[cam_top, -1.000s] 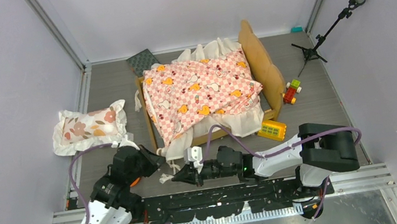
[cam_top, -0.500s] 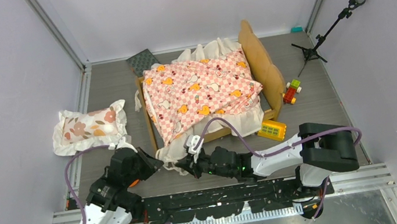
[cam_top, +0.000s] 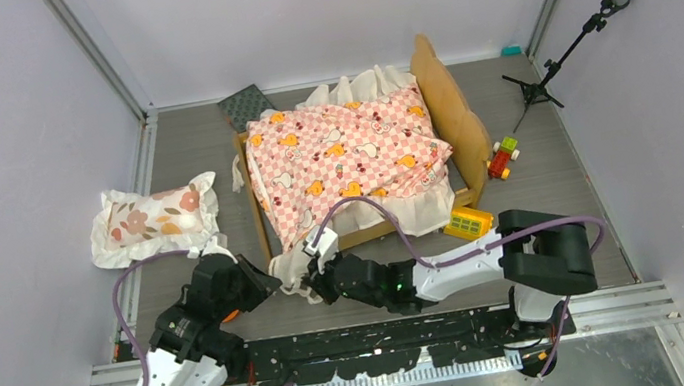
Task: Set up the pet bed
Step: Tie the ropes to the bed frame.
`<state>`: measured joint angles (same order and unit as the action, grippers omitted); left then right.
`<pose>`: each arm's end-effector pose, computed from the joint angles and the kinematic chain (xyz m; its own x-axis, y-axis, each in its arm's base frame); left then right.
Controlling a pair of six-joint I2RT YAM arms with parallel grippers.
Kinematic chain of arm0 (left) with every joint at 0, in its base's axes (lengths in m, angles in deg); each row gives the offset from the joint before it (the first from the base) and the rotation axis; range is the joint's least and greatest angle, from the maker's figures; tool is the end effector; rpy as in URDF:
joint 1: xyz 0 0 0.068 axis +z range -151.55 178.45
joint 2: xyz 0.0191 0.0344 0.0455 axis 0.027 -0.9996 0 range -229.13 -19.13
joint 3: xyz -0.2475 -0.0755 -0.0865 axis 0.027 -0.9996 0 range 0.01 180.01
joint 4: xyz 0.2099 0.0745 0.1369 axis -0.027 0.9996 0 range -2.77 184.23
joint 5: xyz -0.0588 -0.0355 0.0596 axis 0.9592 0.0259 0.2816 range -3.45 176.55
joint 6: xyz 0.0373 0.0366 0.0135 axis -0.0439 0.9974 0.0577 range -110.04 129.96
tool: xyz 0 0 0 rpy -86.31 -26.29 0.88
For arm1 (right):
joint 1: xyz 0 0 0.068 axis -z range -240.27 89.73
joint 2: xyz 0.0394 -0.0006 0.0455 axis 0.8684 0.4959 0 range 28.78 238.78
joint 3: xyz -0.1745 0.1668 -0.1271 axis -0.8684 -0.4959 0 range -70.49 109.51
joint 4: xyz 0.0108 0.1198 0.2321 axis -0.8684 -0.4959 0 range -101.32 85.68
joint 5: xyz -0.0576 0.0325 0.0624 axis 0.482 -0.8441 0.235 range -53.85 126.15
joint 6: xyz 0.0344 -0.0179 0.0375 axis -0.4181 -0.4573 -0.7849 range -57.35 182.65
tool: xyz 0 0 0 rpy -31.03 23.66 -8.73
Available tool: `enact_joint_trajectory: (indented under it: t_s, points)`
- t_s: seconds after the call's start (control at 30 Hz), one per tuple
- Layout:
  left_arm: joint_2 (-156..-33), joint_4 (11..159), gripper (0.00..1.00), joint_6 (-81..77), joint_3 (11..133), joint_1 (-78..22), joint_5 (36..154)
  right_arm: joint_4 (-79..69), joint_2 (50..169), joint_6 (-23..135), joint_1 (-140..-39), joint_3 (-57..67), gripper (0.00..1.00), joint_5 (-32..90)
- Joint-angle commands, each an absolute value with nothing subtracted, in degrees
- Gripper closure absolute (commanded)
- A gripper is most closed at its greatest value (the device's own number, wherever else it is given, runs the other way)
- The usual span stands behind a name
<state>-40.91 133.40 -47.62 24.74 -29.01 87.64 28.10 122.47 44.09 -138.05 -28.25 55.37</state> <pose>0.0852 -0.0451 0.2089 -0.7254 -0.5741 -0.3798 -0.2590 0.7388 -0.6221 0.0831 0.3282 0.1877 -0.3382 -0.1416 -0.9304 -0.7904 0.5793 0.1992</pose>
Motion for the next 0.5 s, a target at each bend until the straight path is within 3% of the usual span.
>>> enact_joint_trajectory:
  t_s: [0.0, 0.47]
  points:
    - [-41.2, 132.4, 0.85, -46.5, 26.7, -29.0, 87.4, 25.6, 123.9, 39.7, -138.3, -25.6, 0.99, 58.3]
    - [-41.7, 132.4, 0.84, -46.2, 27.3, -29.0, 87.8, 22.6, 131.9, 37.0, -138.2, -20.7, 0.99, 61.0]
